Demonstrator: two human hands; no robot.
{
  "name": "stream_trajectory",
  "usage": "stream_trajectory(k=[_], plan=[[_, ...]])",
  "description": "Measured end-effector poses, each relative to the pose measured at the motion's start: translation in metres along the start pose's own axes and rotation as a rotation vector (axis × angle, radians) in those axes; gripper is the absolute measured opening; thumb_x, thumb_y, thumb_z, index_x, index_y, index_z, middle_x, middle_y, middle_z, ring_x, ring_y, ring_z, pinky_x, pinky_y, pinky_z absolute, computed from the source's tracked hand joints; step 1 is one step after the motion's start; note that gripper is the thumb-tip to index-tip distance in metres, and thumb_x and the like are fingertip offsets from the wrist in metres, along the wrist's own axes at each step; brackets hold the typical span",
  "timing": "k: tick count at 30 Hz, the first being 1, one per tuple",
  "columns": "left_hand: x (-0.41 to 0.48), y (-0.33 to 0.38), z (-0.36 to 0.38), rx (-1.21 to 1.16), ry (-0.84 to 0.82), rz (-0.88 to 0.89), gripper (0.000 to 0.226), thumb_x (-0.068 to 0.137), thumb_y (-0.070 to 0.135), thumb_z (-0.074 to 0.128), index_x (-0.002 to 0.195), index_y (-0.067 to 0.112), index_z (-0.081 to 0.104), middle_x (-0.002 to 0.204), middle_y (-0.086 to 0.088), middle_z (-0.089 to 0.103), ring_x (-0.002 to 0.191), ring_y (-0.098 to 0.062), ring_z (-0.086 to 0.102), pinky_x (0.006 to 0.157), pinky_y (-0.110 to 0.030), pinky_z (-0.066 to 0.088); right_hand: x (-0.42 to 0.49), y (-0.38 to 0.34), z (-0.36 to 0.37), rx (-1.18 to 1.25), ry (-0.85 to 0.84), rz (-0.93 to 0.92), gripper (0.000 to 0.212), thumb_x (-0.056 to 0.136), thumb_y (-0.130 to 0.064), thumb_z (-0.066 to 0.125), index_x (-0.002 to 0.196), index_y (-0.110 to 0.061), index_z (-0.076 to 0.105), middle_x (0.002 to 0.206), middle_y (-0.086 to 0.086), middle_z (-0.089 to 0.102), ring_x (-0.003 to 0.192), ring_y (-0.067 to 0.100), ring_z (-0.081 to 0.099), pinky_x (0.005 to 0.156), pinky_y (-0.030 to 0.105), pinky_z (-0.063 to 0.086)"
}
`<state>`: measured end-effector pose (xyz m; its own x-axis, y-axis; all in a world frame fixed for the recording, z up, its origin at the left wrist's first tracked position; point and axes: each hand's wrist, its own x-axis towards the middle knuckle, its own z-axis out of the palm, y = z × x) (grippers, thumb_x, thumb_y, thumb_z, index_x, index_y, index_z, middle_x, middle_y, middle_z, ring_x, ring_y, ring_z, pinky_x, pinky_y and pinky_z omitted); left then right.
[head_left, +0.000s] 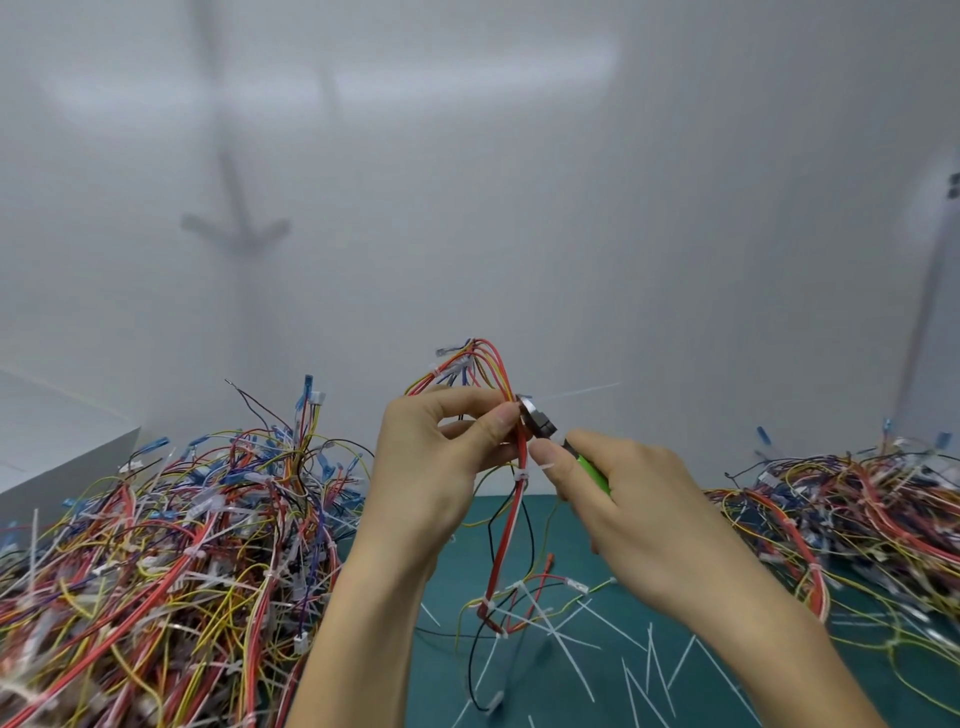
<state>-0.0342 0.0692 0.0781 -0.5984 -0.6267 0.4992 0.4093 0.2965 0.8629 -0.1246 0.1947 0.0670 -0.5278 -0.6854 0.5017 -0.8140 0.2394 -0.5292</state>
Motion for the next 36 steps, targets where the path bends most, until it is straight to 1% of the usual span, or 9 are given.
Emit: stream_trajectory(k=[5, 9, 13, 19, 25, 30, 32, 34, 36], plan=[[0.0002, 0.0006, 0.0023, 0.017, 0.026, 0.003, 0.018, 0.087, 0.001, 0.069, 0.074, 0.013, 0.074, 0.074, -0.004, 0.076, 0.067, -0.015, 0.074, 0.062, -0.017, 0.056, 0.0003, 0.0004, 0.0004, 0.030, -0.002, 0.009, 0.054, 0.090, -0.066, 0.031, 0.069, -0.018, 0.047, 0.059, 0.004, 0.052, 0.068, 0.030, 0.056, 0.066, 0.042, 0.046], [0.0003, -0.0001, 0.0041, 0.025, 0.049, -0.010, 0.015, 0.086, 0.001, 0.070, 0.076, 0.011, 0.074, 0.085, -0.014, 0.075, 0.070, -0.018, 0.074, 0.063, -0.017, 0.056, 0.0006, 0.0018, 0.0005, 0.036, -0.003, 0.018, 0.056, 0.090, -0.066, 0.031, 0.070, -0.017, 0.049, 0.061, 0.006, 0.054, 0.066, 0.029, 0.054, 0.064, 0.043, 0.047], [0.0003, -0.0001, 0.0035, 0.030, 0.043, -0.011, 0.014, 0.087, 0.000, 0.069, 0.077, 0.010, 0.074, 0.090, -0.015, 0.073, 0.070, -0.018, 0.074, 0.063, -0.017, 0.056, 0.0007, 0.0030, 0.0008, 0.032, 0.000, 0.020, 0.058, 0.090, -0.066, 0.032, 0.070, -0.015, 0.050, 0.063, 0.010, 0.056, 0.065, 0.028, 0.053, 0.062, 0.042, 0.046], [0.0001, -0.0005, 0.0037, 0.041, 0.040, -0.016, 0.008, 0.087, 0.001, 0.069, 0.083, 0.006, 0.074, 0.098, -0.019, 0.070, 0.071, -0.016, 0.074, 0.063, -0.016, 0.055, 0.0013, 0.0056, 0.0012, 0.023, -0.005, 0.011, 0.055, 0.091, -0.065, 0.035, 0.066, -0.018, 0.049, 0.064, 0.011, 0.055, 0.055, 0.018, 0.043, 0.056, 0.036, 0.037], [-0.0002, -0.0005, 0.0044, 0.043, 0.038, -0.009, 0.015, 0.087, -0.001, 0.069, 0.077, 0.010, 0.074, 0.089, -0.010, 0.072, 0.070, -0.017, 0.074, 0.063, -0.016, 0.055, 0.0015, 0.0072, 0.0012, 0.036, -0.008, 0.017, 0.057, 0.091, -0.065, 0.037, 0.066, -0.016, 0.048, 0.065, 0.015, 0.053, 0.054, 0.018, 0.039, 0.058, 0.041, 0.041], [-0.0004, 0.0003, 0.0046, 0.042, 0.032, 0.002, 0.019, 0.087, -0.001, 0.069, 0.074, 0.012, 0.075, 0.090, -0.012, 0.070, 0.069, -0.016, 0.074, 0.063, -0.016, 0.055, 0.0012, 0.0055, 0.0001, 0.058, -0.019, 0.029, 0.056, 0.092, -0.063, 0.039, 0.065, -0.016, 0.048, 0.066, 0.017, 0.053, 0.053, 0.017, 0.039, 0.057, 0.043, 0.043], [-0.0003, 0.0002, 0.0048, 0.048, 0.030, 0.007, 0.020, 0.086, -0.001, 0.070, 0.073, 0.013, 0.076, 0.088, -0.010, 0.070, 0.069, -0.016, 0.074, 0.063, -0.016, 0.056, 0.0012, 0.0049, -0.0010, 0.060, -0.026, 0.031, 0.056, 0.092, -0.063, 0.039, 0.065, -0.016, 0.049, 0.065, 0.017, 0.054, 0.054, 0.019, 0.042, 0.058, 0.043, 0.044], [-0.0001, -0.0002, 0.0051, 0.045, 0.029, 0.008, 0.021, 0.086, -0.001, 0.070, 0.072, 0.014, 0.076, 0.084, -0.005, 0.071, 0.069, -0.016, 0.074, 0.063, -0.016, 0.056, 0.0013, 0.0049, -0.0019, 0.069, -0.028, 0.036, 0.056, 0.092, -0.063, 0.040, 0.064, -0.015, 0.050, 0.065, 0.017, 0.054, 0.057, 0.026, 0.045, 0.059, 0.044, 0.046], [-0.0002, 0.0000, 0.0048, 0.045, 0.015, 0.010, 0.021, 0.087, -0.001, 0.069, 0.073, 0.014, 0.075, 0.078, 0.001, 0.073, 0.069, -0.016, 0.074, 0.063, -0.016, 0.055, 0.0009, 0.0049, -0.0026, 0.085, -0.038, 0.047, 0.059, 0.089, -0.065, 0.039, 0.066, -0.013, 0.052, 0.065, 0.018, 0.054, 0.057, 0.027, 0.045, 0.059, 0.046, 0.048]])
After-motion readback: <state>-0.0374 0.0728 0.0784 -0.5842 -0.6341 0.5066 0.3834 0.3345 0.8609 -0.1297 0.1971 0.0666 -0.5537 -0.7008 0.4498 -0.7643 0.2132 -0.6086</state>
